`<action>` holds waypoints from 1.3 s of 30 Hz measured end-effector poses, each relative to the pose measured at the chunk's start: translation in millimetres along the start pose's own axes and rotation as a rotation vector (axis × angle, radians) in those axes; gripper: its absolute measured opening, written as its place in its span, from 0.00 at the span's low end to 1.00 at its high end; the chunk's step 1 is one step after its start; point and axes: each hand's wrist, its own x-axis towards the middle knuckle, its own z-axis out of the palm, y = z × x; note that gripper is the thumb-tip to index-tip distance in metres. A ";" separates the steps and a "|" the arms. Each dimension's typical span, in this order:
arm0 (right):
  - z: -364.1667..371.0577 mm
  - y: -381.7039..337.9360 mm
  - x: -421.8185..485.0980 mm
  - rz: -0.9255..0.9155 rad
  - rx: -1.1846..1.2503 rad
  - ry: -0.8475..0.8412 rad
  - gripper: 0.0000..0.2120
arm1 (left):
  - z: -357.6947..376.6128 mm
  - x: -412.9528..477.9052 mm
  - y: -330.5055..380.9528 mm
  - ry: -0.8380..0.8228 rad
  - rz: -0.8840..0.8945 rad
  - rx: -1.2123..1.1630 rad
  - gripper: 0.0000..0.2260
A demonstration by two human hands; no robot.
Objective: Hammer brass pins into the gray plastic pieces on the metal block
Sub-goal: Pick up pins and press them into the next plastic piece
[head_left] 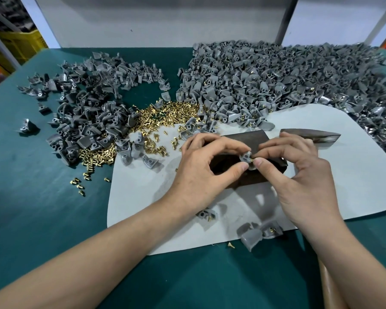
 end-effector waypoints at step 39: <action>-1.7 0.3 0.3 0.123 0.204 -0.090 0.10 | 3.6 -1.0 -7.7 0.045 -0.153 -0.141 0.03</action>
